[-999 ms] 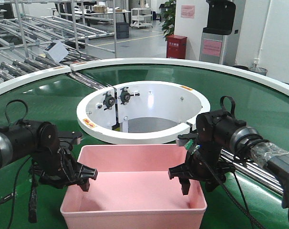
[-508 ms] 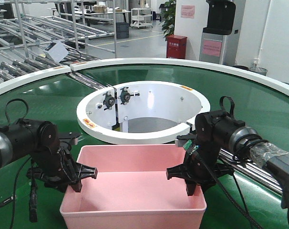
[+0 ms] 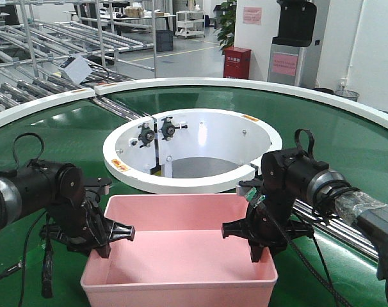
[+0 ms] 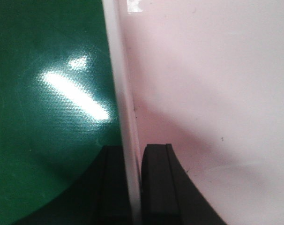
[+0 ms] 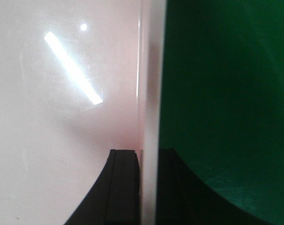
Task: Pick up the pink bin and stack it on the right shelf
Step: 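Close both grippers on the bin walls and lift the pink bin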
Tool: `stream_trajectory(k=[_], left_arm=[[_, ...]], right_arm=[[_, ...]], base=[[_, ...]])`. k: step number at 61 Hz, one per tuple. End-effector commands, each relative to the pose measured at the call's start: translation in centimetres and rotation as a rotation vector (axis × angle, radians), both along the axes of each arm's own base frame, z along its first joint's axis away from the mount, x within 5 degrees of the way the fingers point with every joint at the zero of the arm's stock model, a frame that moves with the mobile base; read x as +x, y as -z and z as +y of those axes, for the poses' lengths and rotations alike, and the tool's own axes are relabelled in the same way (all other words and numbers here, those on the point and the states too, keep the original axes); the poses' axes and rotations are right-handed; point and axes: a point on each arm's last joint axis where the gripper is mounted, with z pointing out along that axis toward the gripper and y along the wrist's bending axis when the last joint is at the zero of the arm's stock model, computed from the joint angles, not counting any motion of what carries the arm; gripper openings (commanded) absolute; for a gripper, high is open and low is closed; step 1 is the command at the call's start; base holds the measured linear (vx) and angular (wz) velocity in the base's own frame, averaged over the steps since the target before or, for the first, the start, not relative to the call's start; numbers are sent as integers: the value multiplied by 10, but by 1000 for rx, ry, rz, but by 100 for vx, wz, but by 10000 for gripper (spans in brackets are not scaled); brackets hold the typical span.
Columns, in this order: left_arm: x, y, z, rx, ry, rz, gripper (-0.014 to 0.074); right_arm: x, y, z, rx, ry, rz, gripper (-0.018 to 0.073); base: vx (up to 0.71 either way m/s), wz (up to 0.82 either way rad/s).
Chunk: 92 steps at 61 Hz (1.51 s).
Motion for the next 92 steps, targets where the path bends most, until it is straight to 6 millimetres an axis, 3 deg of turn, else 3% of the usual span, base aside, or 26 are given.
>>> stream_trajectory(k=[1,11,18,35,41,46,59,71,80,92], left_arm=[[-4,-45,-1,-8,-21,-152,104],[-6,-43,1,0,-79,-112,-7],[-10,-56,6,25,-103,-151,-6],[-49,-136,24,50,-157,-335,4],[-68,-152,21,50,-157,-390,4],[-86,-153,16,71,-161,-420,6],[-139,-144,4,80,-141,-464,11],[-179,-129,0,51,-139,-453,14],[-193,-127,-1,26,-124,-470,15],[-195,-128,-1,19,-121,-473,15]], right_arm=[[-3,-44,-10,-43,9,-116,61],[-3,-44,-4,-60,-5,-140,61],[-6,-52,1,-91,1,-175,61],[-35,-120,-3,-63,28,-304,64],[-53,-139,-4,-55,21,-332,64],[-70,-149,-3,-74,9,-380,64],[-128,-145,-1,-106,-7,-429,64],[-179,-123,1,-56,0,-424,64],[-199,-114,-6,-39,-3,-418,64],[-205,-114,-11,-48,-3,-412,64]], base=[[0,0],[0,0],[0,0],[0,0],[0,0],[0,1],[0,0],[0,0],[0,0],[0,0]])
